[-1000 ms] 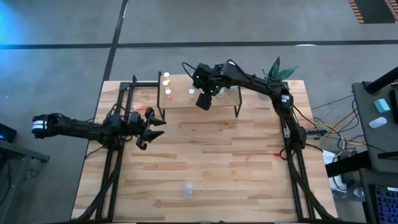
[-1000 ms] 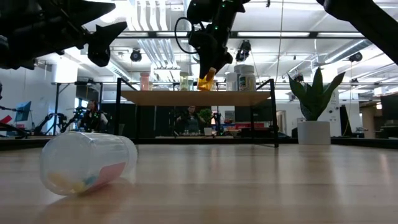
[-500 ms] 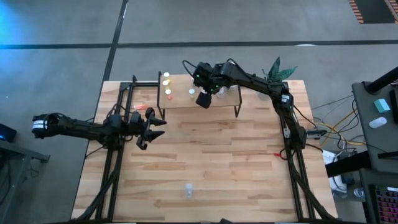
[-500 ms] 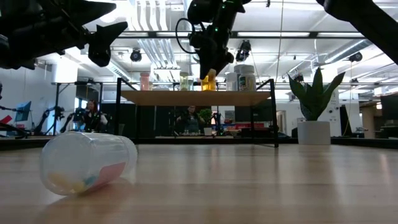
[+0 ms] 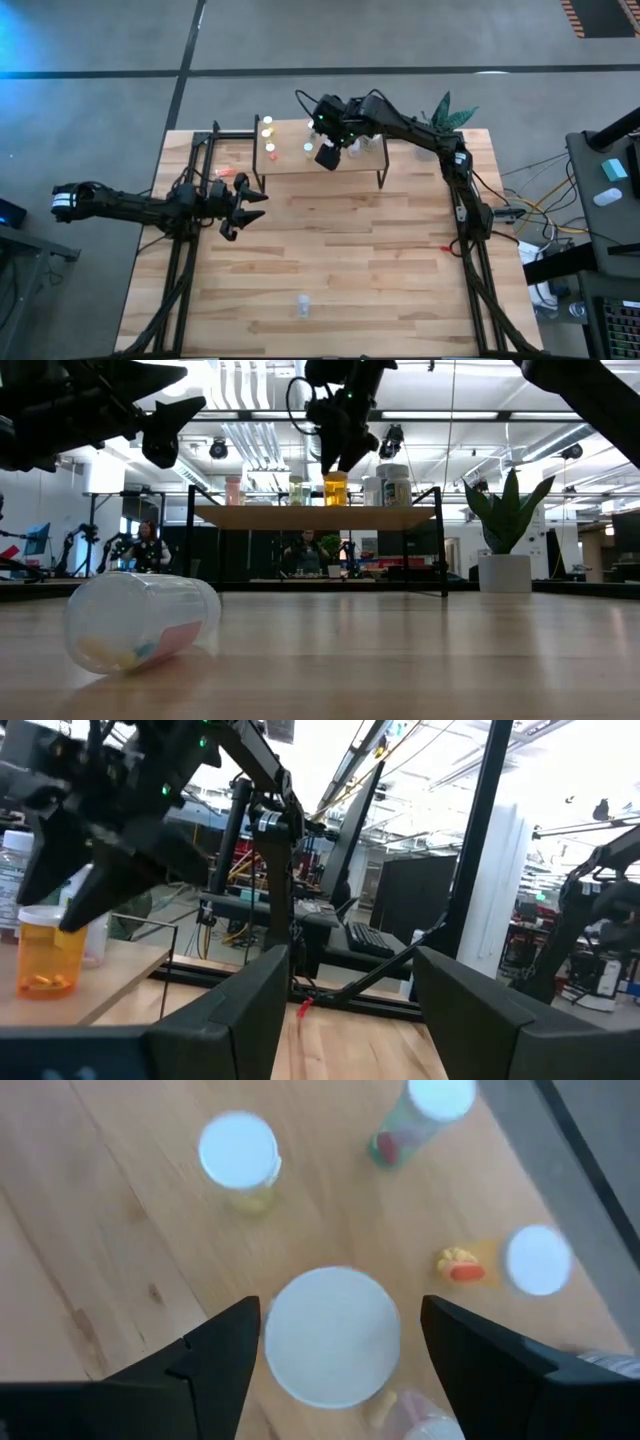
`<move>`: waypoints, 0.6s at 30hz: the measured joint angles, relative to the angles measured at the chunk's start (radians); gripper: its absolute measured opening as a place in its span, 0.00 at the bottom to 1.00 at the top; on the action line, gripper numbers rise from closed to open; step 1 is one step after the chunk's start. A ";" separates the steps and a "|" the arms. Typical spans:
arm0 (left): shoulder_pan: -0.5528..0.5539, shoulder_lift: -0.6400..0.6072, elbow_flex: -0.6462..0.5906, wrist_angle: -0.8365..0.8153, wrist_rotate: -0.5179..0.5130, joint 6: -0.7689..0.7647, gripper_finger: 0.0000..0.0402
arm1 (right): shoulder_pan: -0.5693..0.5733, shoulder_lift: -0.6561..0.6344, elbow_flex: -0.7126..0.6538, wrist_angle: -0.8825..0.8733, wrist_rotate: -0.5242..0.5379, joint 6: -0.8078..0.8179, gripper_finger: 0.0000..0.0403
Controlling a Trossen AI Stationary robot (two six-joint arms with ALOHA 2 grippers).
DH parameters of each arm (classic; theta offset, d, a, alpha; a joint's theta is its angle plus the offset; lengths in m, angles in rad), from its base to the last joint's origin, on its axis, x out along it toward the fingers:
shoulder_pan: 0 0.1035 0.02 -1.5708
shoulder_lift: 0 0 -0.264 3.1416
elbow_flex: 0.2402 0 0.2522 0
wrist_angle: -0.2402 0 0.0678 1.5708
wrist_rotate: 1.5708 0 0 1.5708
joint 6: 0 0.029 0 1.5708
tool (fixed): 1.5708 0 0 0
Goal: Pick and place medicine bottles onto shelf by color
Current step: Put the orange pill bottle on the shelf, then put the pink pill bottle on the shelf
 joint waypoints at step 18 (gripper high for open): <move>-0.009 -0.058 0.389 -0.919 -0.076 0.078 0.50 | 0.111 -0.167 0.046 -0.155 0.056 0.071 0.66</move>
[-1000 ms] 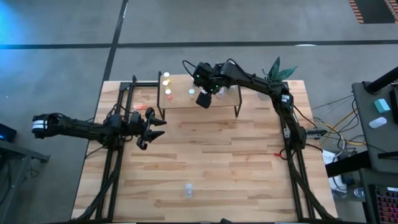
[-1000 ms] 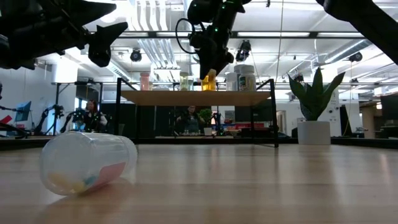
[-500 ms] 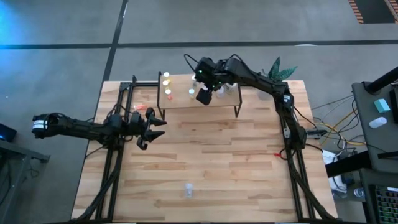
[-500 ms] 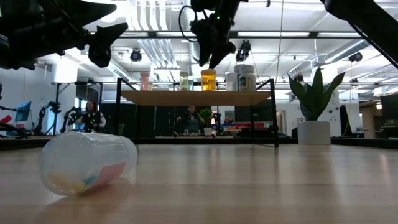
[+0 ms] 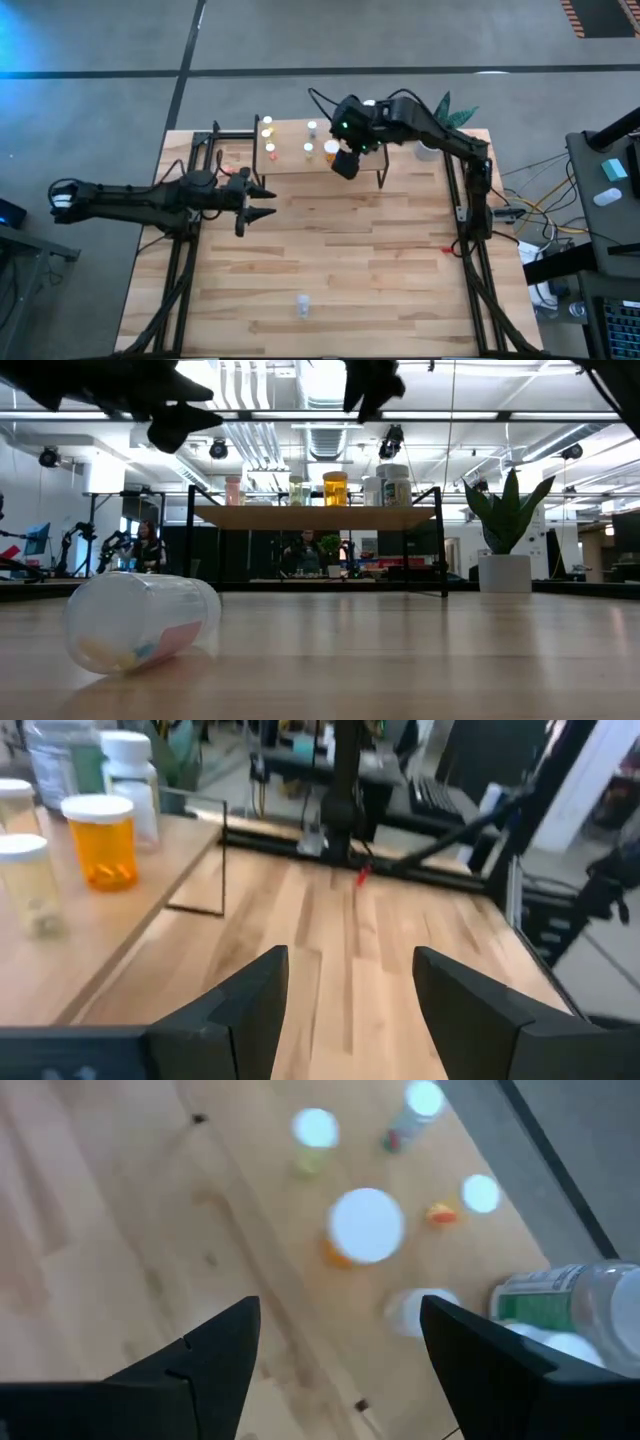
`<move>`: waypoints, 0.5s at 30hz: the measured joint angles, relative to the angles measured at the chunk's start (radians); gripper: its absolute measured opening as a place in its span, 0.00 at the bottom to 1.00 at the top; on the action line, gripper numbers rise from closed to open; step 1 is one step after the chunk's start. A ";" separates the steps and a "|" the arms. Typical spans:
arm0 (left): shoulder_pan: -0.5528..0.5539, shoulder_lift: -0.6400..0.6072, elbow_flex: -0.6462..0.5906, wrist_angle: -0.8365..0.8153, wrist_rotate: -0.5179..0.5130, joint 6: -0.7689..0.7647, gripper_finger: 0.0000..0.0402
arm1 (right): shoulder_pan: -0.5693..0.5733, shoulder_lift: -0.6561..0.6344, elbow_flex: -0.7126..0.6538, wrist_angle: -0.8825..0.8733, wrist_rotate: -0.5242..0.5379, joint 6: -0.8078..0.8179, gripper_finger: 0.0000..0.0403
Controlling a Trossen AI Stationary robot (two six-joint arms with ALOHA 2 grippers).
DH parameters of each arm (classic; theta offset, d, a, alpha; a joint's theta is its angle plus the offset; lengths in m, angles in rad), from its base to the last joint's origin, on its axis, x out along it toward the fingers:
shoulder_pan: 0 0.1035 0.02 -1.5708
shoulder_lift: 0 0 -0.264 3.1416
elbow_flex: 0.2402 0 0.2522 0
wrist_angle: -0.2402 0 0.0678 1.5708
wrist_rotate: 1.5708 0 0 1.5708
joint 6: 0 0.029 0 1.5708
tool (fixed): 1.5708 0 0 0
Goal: Pick and place medicine bottles onto shelf by color
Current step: Put the pink pill bottle on the shelf
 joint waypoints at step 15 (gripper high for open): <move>-0.036 -0.012 0.273 -1.022 -0.302 -0.259 0.49 | 0.449 -0.035 -0.023 -0.092 0.257 0.158 0.66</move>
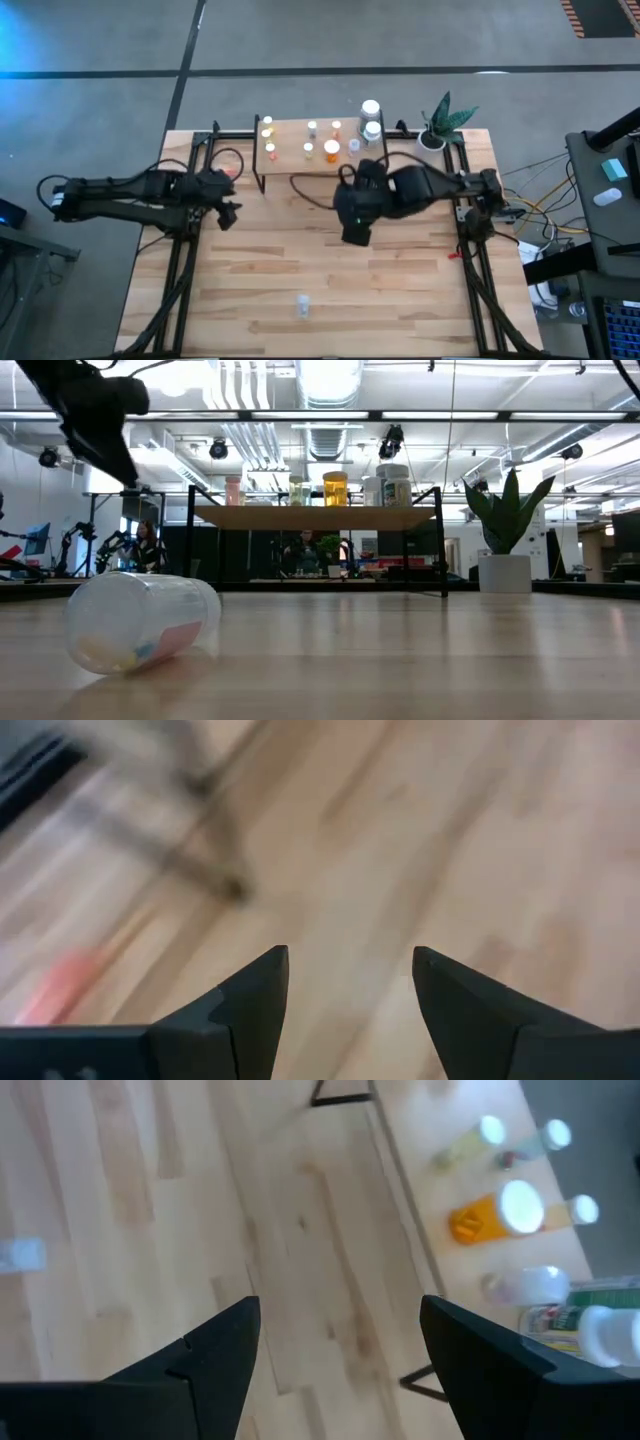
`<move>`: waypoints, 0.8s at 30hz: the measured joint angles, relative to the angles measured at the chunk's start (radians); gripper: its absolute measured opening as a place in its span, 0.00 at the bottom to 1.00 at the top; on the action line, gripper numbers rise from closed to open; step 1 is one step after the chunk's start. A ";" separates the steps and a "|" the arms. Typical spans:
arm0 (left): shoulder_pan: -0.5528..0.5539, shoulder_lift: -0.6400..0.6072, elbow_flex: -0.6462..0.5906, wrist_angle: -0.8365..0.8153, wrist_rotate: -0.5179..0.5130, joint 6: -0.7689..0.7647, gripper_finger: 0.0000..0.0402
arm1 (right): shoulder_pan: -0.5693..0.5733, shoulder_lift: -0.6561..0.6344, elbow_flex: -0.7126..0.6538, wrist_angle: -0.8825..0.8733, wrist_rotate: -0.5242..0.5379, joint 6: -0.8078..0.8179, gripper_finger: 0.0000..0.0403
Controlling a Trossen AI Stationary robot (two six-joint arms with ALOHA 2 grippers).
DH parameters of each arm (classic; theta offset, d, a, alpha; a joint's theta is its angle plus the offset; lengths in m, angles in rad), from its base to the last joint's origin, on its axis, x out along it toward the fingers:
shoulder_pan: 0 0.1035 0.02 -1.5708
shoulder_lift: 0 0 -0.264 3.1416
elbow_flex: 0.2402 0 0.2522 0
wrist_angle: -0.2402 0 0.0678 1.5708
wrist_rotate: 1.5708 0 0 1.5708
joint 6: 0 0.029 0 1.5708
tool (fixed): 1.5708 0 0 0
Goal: Pick and place medicine bottles onto shelf by color
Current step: Put the pink pill bottle on the shelf
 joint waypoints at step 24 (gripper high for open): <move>0.001 0.082 -0.061 -0.085 -0.074 -0.187 0.49 | 0.313 -0.240 -0.651 0.525 0.018 0.149 0.66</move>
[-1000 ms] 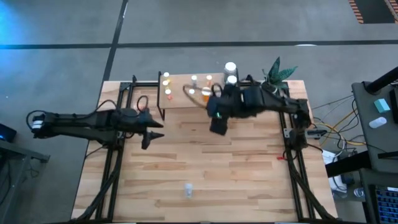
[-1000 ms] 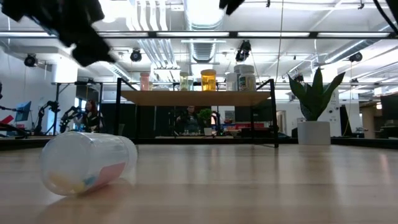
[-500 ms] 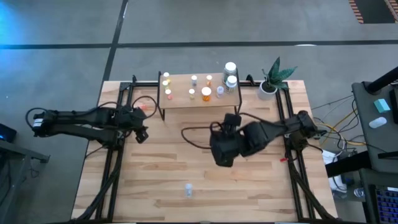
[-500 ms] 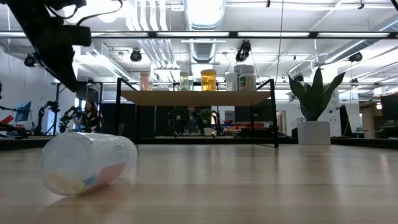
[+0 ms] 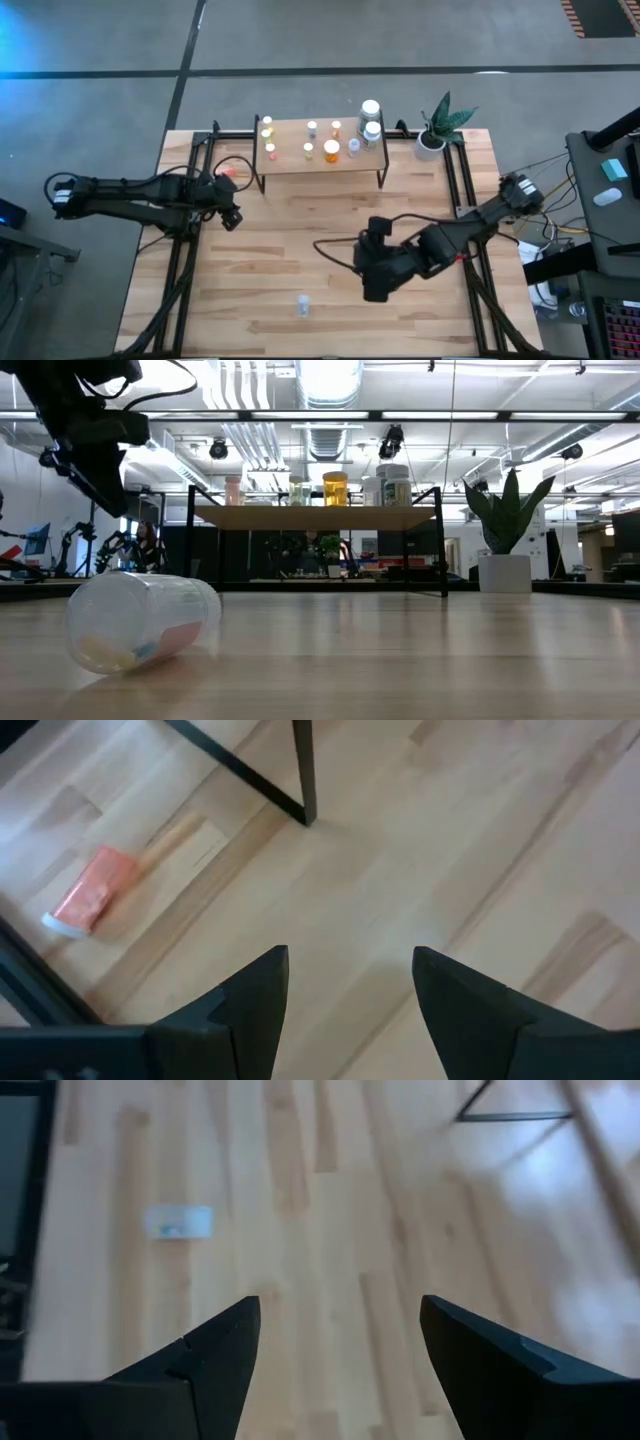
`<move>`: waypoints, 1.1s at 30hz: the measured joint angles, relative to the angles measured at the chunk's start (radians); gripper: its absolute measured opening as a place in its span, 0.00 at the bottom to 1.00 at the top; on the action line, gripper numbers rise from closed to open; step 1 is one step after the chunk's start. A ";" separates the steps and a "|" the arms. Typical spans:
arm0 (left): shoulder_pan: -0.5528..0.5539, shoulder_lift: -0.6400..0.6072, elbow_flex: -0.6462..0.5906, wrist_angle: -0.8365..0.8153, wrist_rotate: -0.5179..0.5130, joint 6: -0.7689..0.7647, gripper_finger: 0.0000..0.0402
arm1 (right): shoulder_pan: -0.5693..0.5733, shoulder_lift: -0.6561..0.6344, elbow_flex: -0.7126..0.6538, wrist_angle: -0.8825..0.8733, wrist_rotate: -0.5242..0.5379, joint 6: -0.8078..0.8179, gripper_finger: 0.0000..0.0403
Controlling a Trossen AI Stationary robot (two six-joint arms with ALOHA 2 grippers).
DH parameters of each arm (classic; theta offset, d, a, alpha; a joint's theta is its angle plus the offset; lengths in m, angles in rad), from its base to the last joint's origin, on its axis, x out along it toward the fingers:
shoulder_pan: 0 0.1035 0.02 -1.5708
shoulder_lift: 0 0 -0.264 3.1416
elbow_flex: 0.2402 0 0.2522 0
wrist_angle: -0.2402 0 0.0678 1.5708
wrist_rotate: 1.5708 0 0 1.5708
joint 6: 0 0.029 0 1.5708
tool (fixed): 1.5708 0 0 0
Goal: Pick and place medicine bottles onto shelf by color
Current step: Put the pink pill bottle on the shelf
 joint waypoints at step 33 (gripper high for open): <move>0.528 0.217 0.112 0.036 -0.033 0.971 0.49 | 0.044 -0.323 -0.523 0.486 -0.027 -0.015 0.66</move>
